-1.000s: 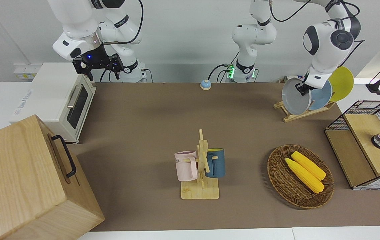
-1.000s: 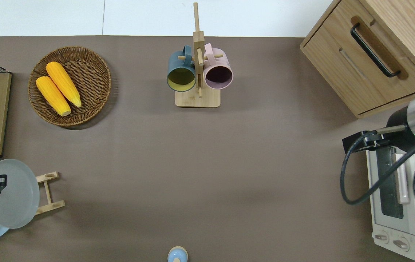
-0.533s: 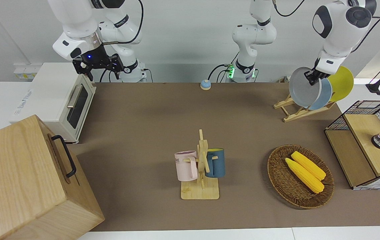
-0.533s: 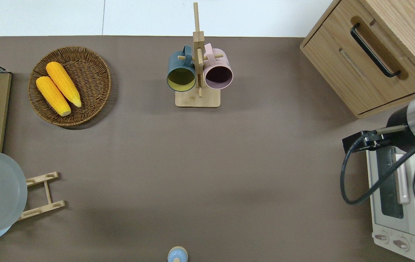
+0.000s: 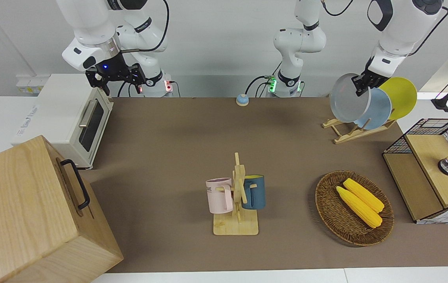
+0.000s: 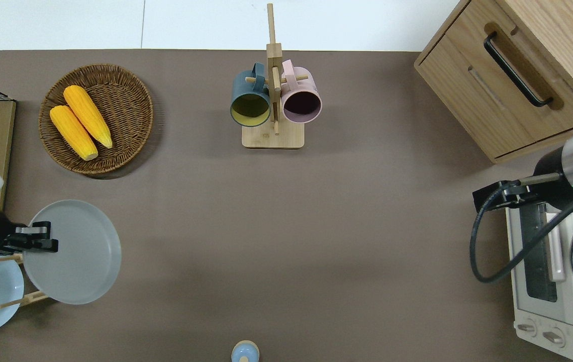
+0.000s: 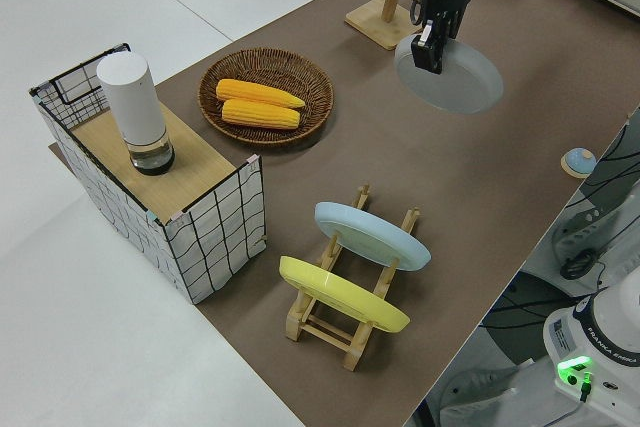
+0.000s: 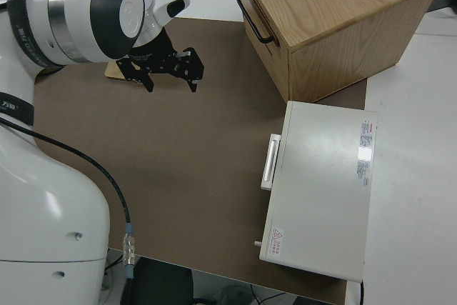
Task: Pick gray plate from low plate rack and place it on table with left arm
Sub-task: 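Lift the gray plate out of the rack and carry it away from the robot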
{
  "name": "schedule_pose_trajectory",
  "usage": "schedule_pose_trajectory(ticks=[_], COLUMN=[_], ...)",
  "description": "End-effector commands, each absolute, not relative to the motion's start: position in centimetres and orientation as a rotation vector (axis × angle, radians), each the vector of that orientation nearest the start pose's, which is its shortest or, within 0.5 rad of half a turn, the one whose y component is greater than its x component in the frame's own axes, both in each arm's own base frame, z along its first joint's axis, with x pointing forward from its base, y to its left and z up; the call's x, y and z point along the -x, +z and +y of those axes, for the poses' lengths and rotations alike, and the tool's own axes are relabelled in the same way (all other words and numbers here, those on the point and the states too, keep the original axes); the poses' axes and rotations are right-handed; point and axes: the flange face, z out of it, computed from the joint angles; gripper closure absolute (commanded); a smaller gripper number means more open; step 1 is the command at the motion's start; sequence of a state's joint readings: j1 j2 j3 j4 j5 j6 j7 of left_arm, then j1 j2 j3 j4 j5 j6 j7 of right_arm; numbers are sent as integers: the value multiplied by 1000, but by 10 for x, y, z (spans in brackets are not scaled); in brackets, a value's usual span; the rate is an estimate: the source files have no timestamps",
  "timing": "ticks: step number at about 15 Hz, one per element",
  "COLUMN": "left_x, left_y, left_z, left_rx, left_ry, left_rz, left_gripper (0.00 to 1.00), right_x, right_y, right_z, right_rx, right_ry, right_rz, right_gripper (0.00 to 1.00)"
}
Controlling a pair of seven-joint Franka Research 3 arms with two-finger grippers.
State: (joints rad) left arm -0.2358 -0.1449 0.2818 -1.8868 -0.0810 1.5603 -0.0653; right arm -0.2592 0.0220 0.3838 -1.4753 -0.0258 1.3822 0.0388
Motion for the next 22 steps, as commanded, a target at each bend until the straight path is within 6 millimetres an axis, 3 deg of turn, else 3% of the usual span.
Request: schedule_pose_trajectory(ticks=[1, 11, 22], left_x=[-514, -528, -526], left_y=[523, 440, 374], left_z=[0, -43, -83], left_rx=[3322, 3433, 3437], left_ry=[418, 537, 520], left_rz=[-205, -252, -229], left_gripper=[940, 940, 909], right_x=[-536, -536, -536], right_y=[646, 646, 646], right_z=[60, 60, 60], right_rx=[3167, 3167, 3167], right_ry=[179, 181, 179], right_rz=[-108, -108, -108], right_gripper=[17, 17, 17])
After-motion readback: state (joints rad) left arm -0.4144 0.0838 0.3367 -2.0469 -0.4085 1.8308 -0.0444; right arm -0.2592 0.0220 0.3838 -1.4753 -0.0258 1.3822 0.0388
